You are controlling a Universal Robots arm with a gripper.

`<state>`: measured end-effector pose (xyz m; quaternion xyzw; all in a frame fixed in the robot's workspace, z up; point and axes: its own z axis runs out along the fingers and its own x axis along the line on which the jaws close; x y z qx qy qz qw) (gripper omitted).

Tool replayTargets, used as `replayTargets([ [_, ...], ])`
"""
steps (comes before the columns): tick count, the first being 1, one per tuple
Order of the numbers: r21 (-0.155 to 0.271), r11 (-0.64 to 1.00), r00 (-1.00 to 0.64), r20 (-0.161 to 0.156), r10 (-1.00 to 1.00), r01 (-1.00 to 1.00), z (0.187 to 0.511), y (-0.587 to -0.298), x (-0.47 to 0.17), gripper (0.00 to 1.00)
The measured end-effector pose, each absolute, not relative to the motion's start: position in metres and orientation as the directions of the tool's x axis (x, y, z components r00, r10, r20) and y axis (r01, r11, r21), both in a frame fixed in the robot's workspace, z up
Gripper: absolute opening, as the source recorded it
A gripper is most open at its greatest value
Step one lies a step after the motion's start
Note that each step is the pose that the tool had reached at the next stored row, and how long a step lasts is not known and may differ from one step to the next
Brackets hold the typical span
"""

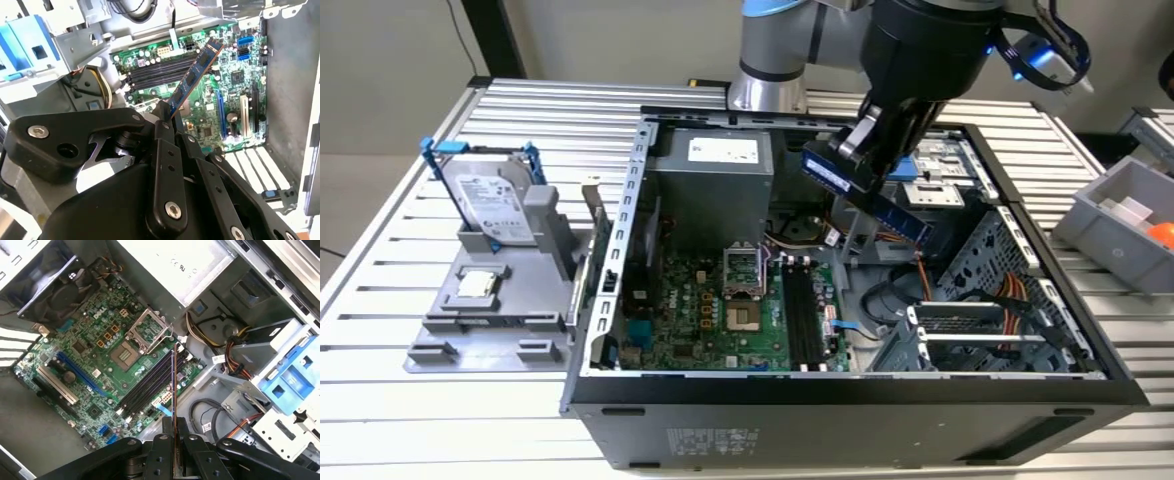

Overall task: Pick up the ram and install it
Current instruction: 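Insert the ram into the slot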

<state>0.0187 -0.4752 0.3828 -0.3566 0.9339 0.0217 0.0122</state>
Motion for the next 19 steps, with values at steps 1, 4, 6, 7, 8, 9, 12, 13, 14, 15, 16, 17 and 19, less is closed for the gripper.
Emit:
replayTargets([
  [1, 0.032, 0.752, -0.752, -0.038, -0.658, -0.659, 0.3829, -0.4752, 0.0187, 0.0],
  [4, 0.032, 0.772, -0.772, -0.038, -0.634, -0.635, 0.3828, -0.4754, 0.0187, 0.0],
  [6, 0.032, 0.785, -0.786, -0.038, -0.617, -0.618, 0.3829, -0.4755, 0.0187, 0.0],
  [7, 0.032, 0.791, -0.792, -0.038, -0.61, -0.611, 0.3828, -0.4756, 0.0187, 0.0],
  [8, 0.032, 0.797, -0.798, -0.038, -0.602, -0.603, 0.3828, -0.4756, 0.0187, 0.0],
  [9, 0.032, 0.804, -0.804, -0.038, -0.593, -0.594, 0.3829, -0.4757, 0.0187, 0.0],
  [12, 0.032, 0.821, -0.821, -0.038, -0.569, -0.57, 0.3828, -0.4758, 0.0187, 0.0],
  [13, 0.032, 0.827, -0.827, -0.038, -0.561, -0.562, 0.3829, -0.4758, 0.0187, 0.0],
  [14, 0.032, 0.832, -0.833, -0.038, -0.553, -0.554, 0.3828, -0.4759, 0.0187, 0.0],
  [15, 0.032, 0.837, -0.838, -0.038, -0.545, -0.546, 0.3828, -0.4759, 0.0187, 0.0],
  [16, 0.032, 0.843, -0.843, -0.038, -0.536, -0.538, 0.3829, -0.4759, 0.0187, 0.0],
  [17, 0.032, 0.848, -0.848, -0.038, -0.528, -0.529, 0.3828, -0.476, 0.0187, 0.0],
  [19, 0.032, 0.858, -0.859, -0.038, -0.511, -0.512, 0.3828, -0.476, 0.0187, 0.0],
])
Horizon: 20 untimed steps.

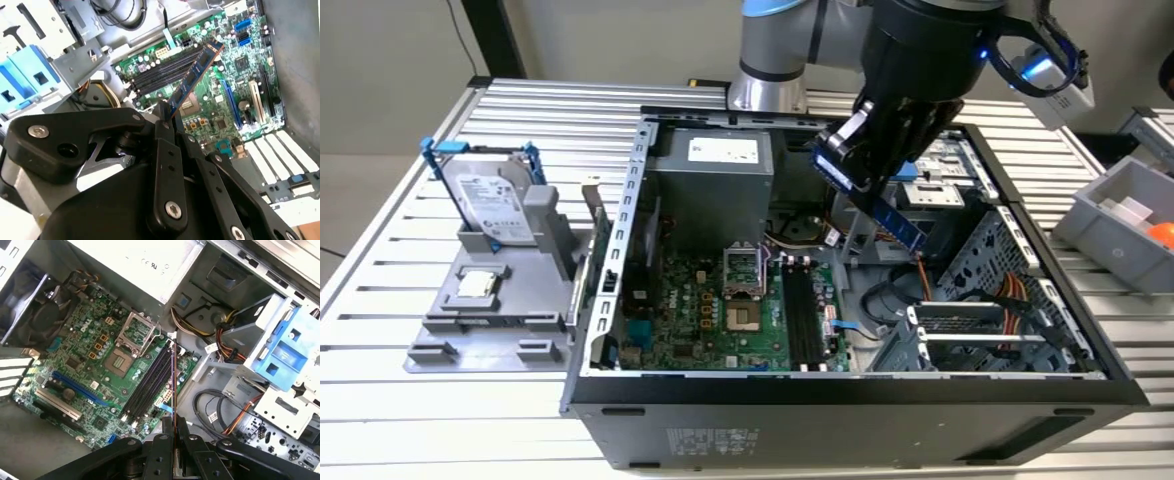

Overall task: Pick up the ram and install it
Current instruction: 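Insert the ram into the slot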

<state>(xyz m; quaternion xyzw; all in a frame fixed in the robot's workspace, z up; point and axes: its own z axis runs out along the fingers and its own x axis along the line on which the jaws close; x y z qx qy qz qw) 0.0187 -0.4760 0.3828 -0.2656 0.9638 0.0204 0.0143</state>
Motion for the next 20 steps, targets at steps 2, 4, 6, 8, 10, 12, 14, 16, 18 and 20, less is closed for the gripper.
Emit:
replayTargets([
  [2, 0.032, 0.868, -0.868, -0.038, -0.494, -0.496, 0.3827, -0.4761, 0.0187, 0.0],
  [4, 0.032, 0.877, -0.878, -0.038, -0.478, -0.479, 0.3828, -0.4762, 0.0187, 0.0],
  [6, 0.032, 0.886, -0.887, -0.038, -0.461, -0.462, 0.3828, -0.4762, 0.0187, 0.0],
  [8, 0.032, 0.895, -0.895, -0.038, -0.444, -0.445, 0.3828, -0.4762, 0.0187, 0.0],
  [10, 0.032, 0.903, -0.903, -0.038, -0.427, -0.428, 0.3828, -0.4763, 0.0187, 0.0],
  [12, 0.032, 0.911, -0.911, -0.038, -0.41, -0.411, 0.3829, -0.4763, 0.0187, 0.0],
  [14, 0.032, 0.919, -0.919, -0.038, -0.392, -0.394, 0.3828, -0.4764, 0.0187, 0.0],
  [16, 0.032, 0.926, -0.926, -0.038, -0.375, -0.376, 0.3828, -0.4764, 0.0187, 0.0],
  [18, 0.032, 0.933, -0.933, -0.038, -0.358, -0.36, 0.3828, -0.4764, 0.0187, 0.0],
  [20, 0.032, 0.939, -0.939, -0.038, -0.341, -0.342, 0.3828, -0.4765, 0.0187, 0.0],
])
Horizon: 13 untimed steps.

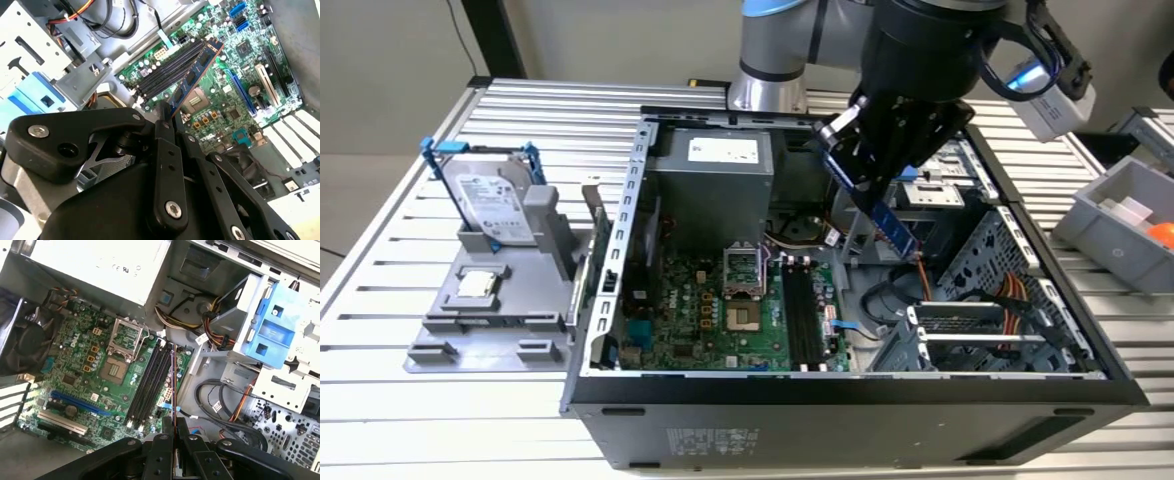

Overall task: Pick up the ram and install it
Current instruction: 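Insert the ram into the slot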

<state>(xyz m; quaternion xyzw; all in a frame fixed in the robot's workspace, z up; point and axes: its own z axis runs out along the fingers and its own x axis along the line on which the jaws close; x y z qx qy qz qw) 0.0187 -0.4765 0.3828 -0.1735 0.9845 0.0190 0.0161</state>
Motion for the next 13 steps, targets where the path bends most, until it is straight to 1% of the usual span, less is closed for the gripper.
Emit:
replayTargets([
  [13, 0.032, 0.973, -0.973, -0.038, -0.228, -0.229, 0.3828, -0.4764, 0.0187, 0.0],
])
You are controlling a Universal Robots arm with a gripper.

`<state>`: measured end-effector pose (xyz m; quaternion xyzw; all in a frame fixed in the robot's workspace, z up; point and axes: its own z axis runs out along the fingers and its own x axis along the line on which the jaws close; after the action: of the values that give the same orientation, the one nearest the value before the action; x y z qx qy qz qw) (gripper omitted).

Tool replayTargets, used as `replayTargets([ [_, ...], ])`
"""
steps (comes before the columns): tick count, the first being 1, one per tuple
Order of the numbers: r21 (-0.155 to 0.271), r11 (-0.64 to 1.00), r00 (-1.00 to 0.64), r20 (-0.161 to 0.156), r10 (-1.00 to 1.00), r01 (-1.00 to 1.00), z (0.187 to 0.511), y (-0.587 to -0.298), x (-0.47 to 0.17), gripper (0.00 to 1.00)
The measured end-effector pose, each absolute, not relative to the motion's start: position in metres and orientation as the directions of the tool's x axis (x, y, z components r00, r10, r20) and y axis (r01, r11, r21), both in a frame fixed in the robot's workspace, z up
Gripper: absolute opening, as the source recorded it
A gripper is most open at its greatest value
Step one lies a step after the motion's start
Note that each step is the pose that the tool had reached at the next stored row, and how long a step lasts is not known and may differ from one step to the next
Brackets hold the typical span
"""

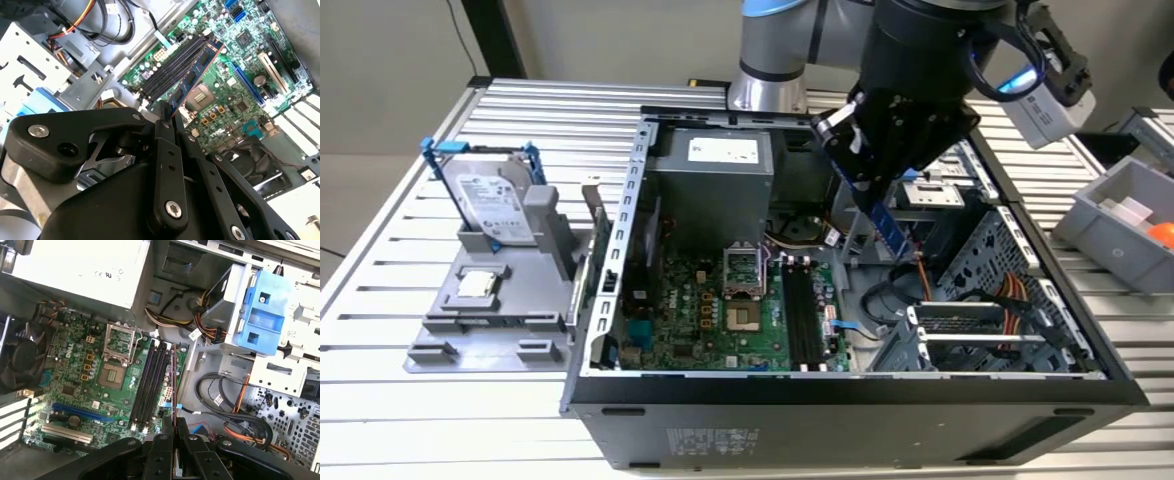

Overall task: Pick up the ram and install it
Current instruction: 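Insert the ram into the slot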

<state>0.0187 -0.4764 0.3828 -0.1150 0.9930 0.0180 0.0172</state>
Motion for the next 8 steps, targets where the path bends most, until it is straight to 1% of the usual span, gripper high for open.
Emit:
replayTargets([
  [8, 0.032, 0.986, -0.986, -0.038, -0.161, -0.162, 0.3828, -0.4765, 0.0187, 0.0],
])
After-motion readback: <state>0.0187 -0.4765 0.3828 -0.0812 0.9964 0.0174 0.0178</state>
